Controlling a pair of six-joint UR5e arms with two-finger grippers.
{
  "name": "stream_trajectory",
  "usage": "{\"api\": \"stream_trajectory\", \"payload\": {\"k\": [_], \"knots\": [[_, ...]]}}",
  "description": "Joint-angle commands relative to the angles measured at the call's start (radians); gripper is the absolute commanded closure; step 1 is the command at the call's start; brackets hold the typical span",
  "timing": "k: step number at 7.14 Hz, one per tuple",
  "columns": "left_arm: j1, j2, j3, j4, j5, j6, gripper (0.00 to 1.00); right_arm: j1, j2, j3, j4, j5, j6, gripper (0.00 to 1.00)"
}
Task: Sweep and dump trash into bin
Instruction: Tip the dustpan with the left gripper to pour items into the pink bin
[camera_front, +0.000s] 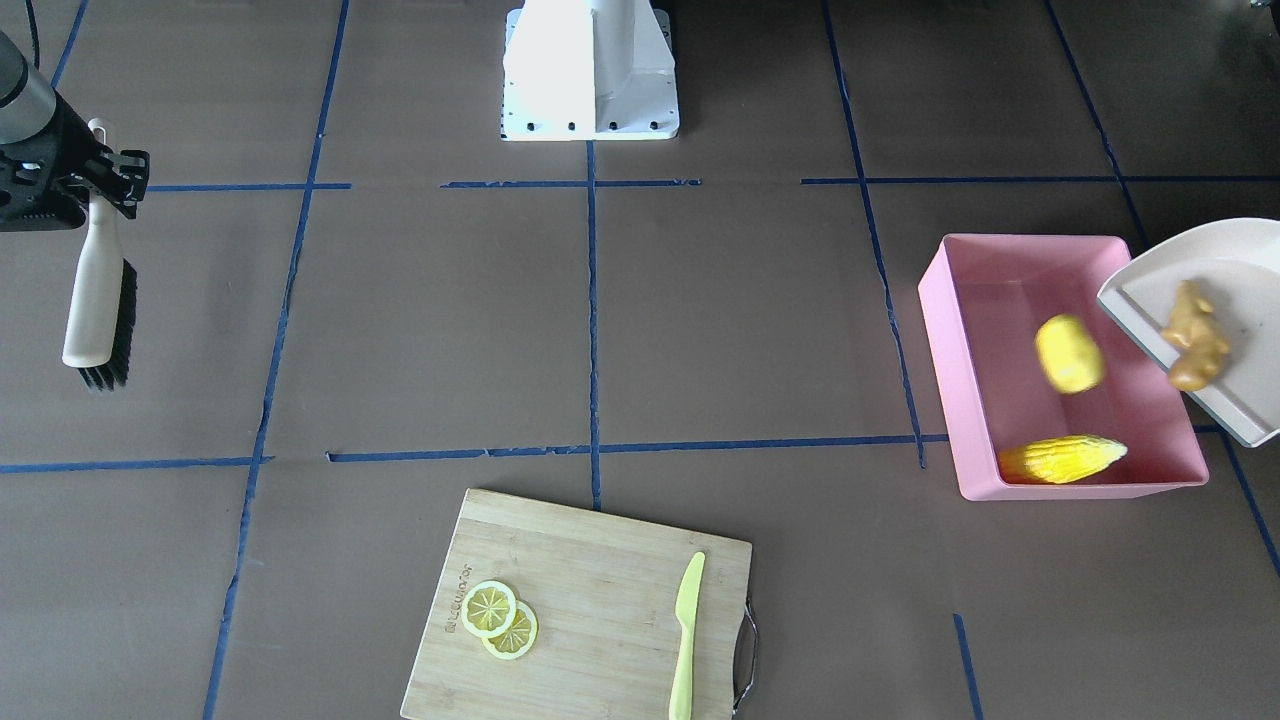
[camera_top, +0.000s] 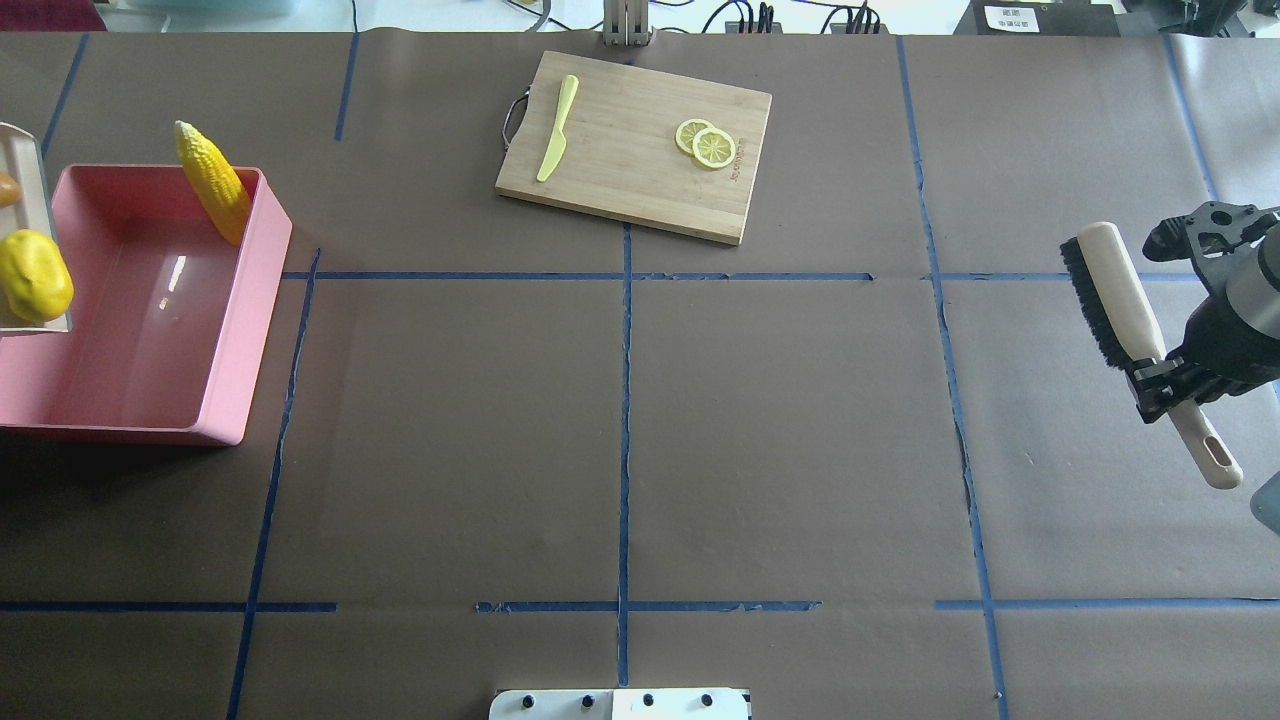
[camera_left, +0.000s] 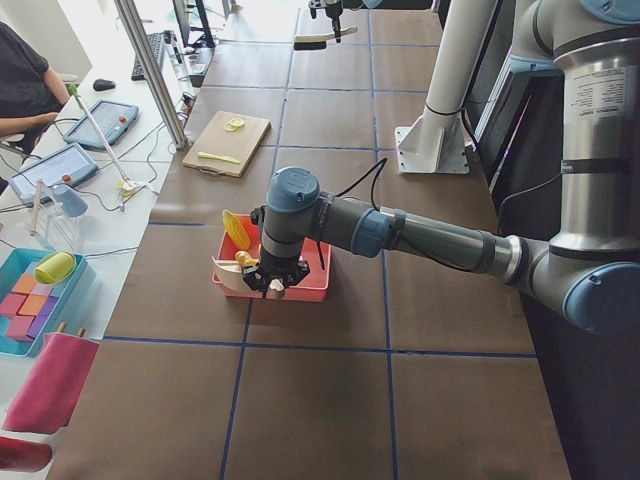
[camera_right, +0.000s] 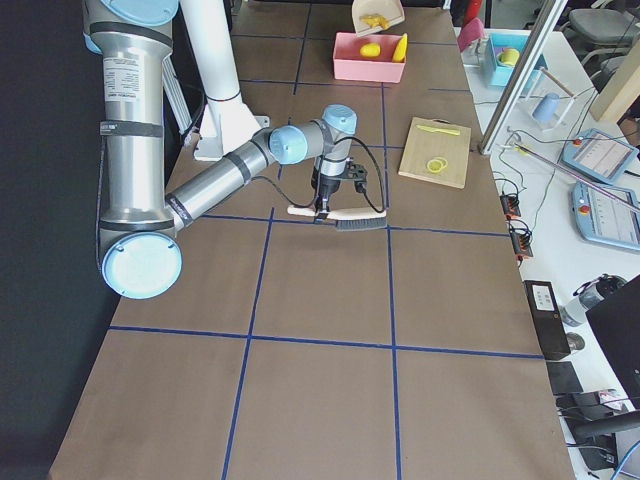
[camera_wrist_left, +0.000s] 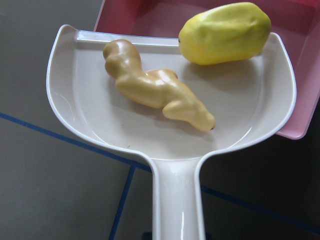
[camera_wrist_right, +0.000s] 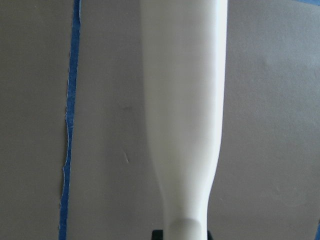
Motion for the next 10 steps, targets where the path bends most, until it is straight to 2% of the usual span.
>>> {"api": "stream_trajectory", "payload": {"k": [1,4,6,8,10], "knots": [[0.009,-0.004,-0.015,0.001,0.048,0.0,1.0,0.0,-0.002,-0.001,0.0,0.0,-0.001,1.0],[0.01,-0.007,-0.018,0.004,0.044,-0.001,1.0,0.002,-0.002,-0.002,0.0,0.0,-0.002,1.0],[0.01,-0.009,-0.106,0.121,0.007,-0.001,1.0,0.002,-0.003,-0.004,0.0,-0.002,-0.004,1.0],[0.009,-0.018,-0.122,0.174,-0.216,-0.02,1.0,0.002,-0.02,-0.01,0.011,-0.003,-0.002,1.0],[0.009,-0.024,-0.124,0.165,-0.353,-0.089,1.0,0.006,-0.028,-0.01,0.014,-0.003,-0.002,1.0]]}}
